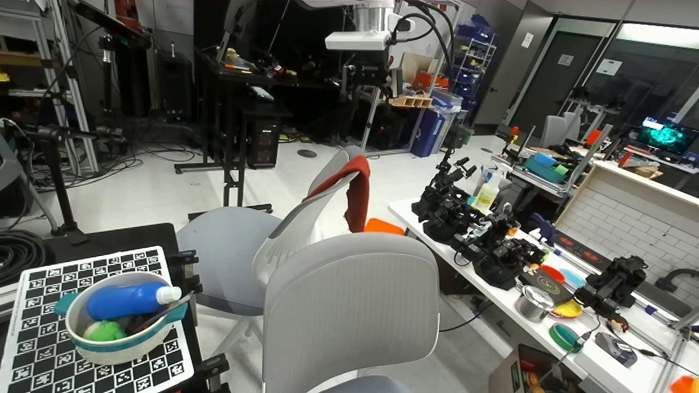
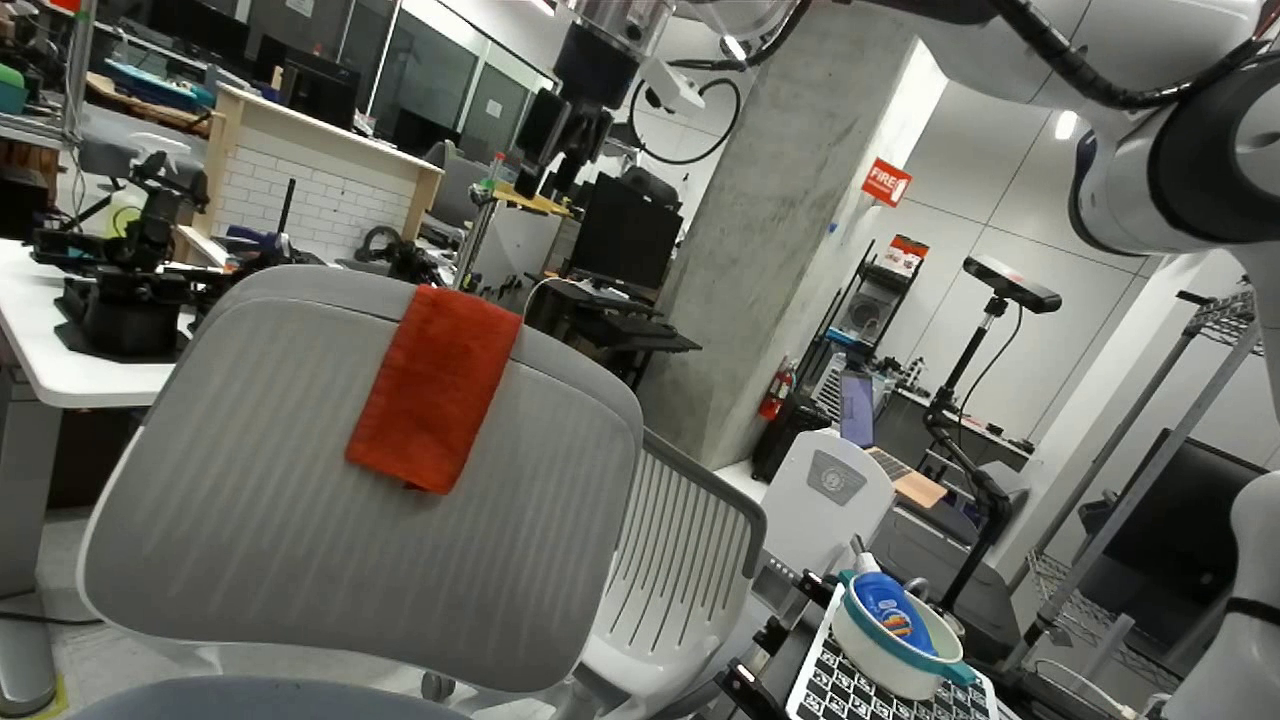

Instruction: Move the orange towel to the backrest of the left chair, then move it to the backrest of the right chair

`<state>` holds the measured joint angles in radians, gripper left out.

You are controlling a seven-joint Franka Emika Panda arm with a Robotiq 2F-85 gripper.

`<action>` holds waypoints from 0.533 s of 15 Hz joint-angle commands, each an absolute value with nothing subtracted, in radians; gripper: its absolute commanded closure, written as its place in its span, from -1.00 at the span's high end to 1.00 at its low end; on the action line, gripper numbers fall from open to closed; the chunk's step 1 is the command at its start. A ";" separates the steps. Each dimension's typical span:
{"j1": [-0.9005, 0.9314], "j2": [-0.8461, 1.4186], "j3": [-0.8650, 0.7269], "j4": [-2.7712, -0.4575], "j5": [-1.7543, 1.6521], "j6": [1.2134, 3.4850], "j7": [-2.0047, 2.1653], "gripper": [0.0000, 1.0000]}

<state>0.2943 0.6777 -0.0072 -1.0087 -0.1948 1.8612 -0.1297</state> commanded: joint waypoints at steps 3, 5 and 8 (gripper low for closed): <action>0.241 0.673 0.018 -1.025 -0.128 1.869 -0.217 1.00; 0.222 0.708 0.025 -0.985 -0.098 1.860 -0.266 1.00; 0.196 0.773 0.028 -0.913 -0.058 1.838 -0.330 1.00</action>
